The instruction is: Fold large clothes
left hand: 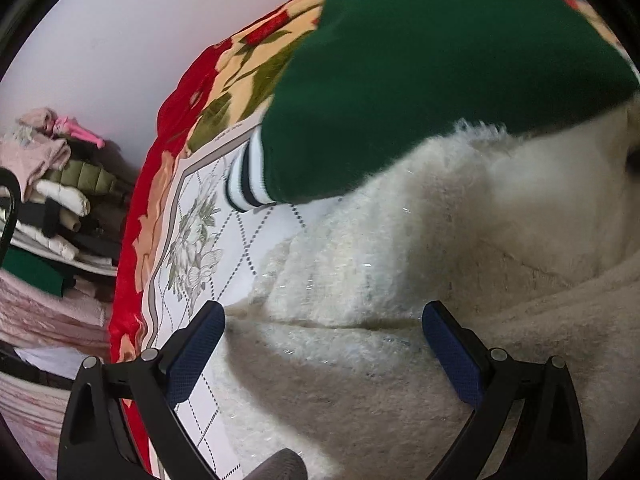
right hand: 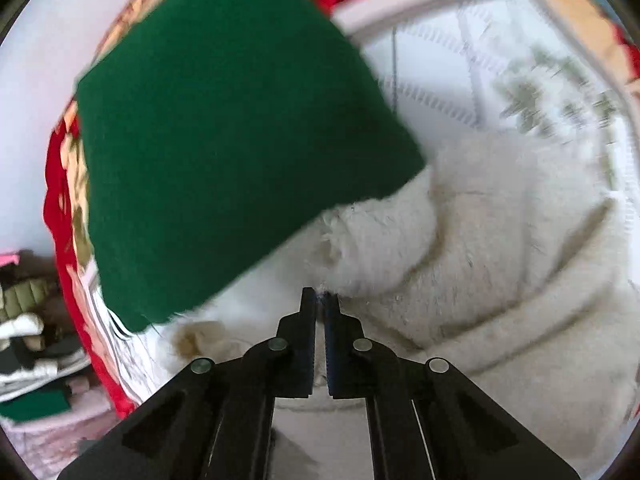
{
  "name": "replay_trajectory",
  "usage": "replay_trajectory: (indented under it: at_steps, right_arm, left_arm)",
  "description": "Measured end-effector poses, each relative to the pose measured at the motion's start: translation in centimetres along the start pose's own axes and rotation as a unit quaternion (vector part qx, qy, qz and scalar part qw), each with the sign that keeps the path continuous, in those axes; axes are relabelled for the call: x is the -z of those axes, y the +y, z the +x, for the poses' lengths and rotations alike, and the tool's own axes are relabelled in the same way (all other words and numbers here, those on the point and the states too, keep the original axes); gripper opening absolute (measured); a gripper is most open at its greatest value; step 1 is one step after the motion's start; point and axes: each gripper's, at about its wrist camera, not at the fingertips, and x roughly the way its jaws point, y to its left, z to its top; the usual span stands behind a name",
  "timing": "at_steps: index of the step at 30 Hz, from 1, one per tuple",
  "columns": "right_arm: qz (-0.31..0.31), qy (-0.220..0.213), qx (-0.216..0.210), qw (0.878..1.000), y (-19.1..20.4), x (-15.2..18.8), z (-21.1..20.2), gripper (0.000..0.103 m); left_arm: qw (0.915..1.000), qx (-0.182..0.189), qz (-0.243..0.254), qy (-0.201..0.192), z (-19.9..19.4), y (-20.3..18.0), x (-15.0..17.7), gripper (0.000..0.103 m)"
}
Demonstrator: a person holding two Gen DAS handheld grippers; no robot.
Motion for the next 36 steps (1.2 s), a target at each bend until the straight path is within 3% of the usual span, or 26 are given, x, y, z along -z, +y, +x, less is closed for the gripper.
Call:
replay_trajectory:
  at_steps: [2, 4, 6, 8, 10, 14, 16, 17, 18, 19, 21, 23, 25, 27, 30, 32, 34, 36]
  right_arm:
    - [-0.009, 0.043, -0.018, 0.999, -0.6, 0.3, 0.8, 0.01]
    - [-0.05, 0.047, -0.031, 0.997, -0.6, 1.4, -0.7, 0.014]
    - [-0.096, 0.044, -0.032, 0.994, -1.0, 4.1, -3.9, 0.039]
    - [-0.127, 0.047, -0.039, 0.99, -1.9, 7.6, -6.0, 0.053]
    - [-0.157, 0.083, -0.035, 0.983, -2.9, 12.0, -6.0, 0.054]
    - [-0.186, 0.166, -0.005, 0.968, -4.7, 19.7, -0.9, 0.054]
    - [-0.2, 0.184, 0.012, 0.962, -5.3, 22.1, 2.4, 0.052]
    - [-0.207, 0.178, 0.042, 0.961, -5.6, 23.0, 4.2, 0.034]
    - [-0.209, 0.165, 0.061, 0.962, -6.0, 23.4, 4.8, 0.008]
    - [-0.204, 0.143, 0.078, 0.965, -7.1, 23.4, 4.5, 0.0]
    - [-0.161, 0.138, 0.067, 0.975, -8.3, 22.9, 4.1, 0.0]
    - [-0.15, 0.138, 0.071, 0.976, -8.6, 22.6, 2.7, 0.0]
    - [-0.144, 0.129, 0.037, 0.98, -9.4, 22.2, -0.6, 0.005]
    - [-0.135, 0.092, 0.04, 0.986, -11.2, 21.2, -4.9, 0.03]
    - [-0.103, 0.019, 0.07, 0.992, -15.1, 18.2, -11.0, 0.049]
    - [-0.087, -0.006, 0.092, 0.992, -18.2, 16.5, -13.4, 0.05]
    - [-0.073, -0.005, 0.087, 0.993, -21.3, 13.6, -13.9, 0.05]
    - [-0.091, 0.01, 0.081, 0.993, -21.9, 11.5, -12.8, 0.05]
  left_arm:
    - [0.9998, 0.008, -0.016, -0.006, -1.1, 1.3, 0.0, 0.101]
    - [0.9989, 0.015, -0.041, -0.019, -2.9, 3.5, 0.3, 0.101]
    - [0.997, 0.022, -0.072, -0.018, -4.6, 6.4, 1.5, 0.101]
    - [0.9955, 0.023, -0.092, -0.008, -5.7, 8.5, 3.4, 0.101]
    - [0.9951, 0.018, -0.097, 0.007, -6.2, 9.6, 5.5, 0.101]
    - [0.9939, 0.017, -0.093, 0.057, -5.6, 9.9, 10.8, 0.101]
    - [0.9937, 0.016, -0.081, 0.076, -5.0, 9.3, 12.5, 0.101]
    - [0.9935, 0.016, -0.077, 0.082, -4.8, 9.0, 13.2, 0.101]
    - [0.9932, 0.017, -0.074, 0.088, -4.7, 8.7, 13.9, 0.101]
    - [0.9929, 0.02, -0.073, 0.091, -4.9, 8.5, 14.5, 0.101]
    - [0.9924, 0.027, -0.077, 0.092, -5.5, 8.4, 15.2, 0.101]
    - [0.9921, 0.035, -0.081, 0.09, -6.6, 8.1, 15.2, 0.101]
    - [0.9915, 0.05, -0.086, 0.084, -8.2, 7.7, 15.0, 0.101]
    - [0.9922, 0.061, -0.08, 0.074, -9.9, 6.7, 14.5, 0.101]
    - [0.9937, 0.071, -0.066, 0.058, -12.1, 4.2, 13.7, 0.101]
    - [0.9938, 0.077, -0.058, 0.054, -12.9, 2.3, 13.3, 0.101]
    - [0.9943, 0.076, -0.052, 0.053, -13.5, -0.5, 13.1, 0.101]
    - [0.9954, 0.064, -0.041, 0.057, -13.7, -3.5, 13.1, 0.101]
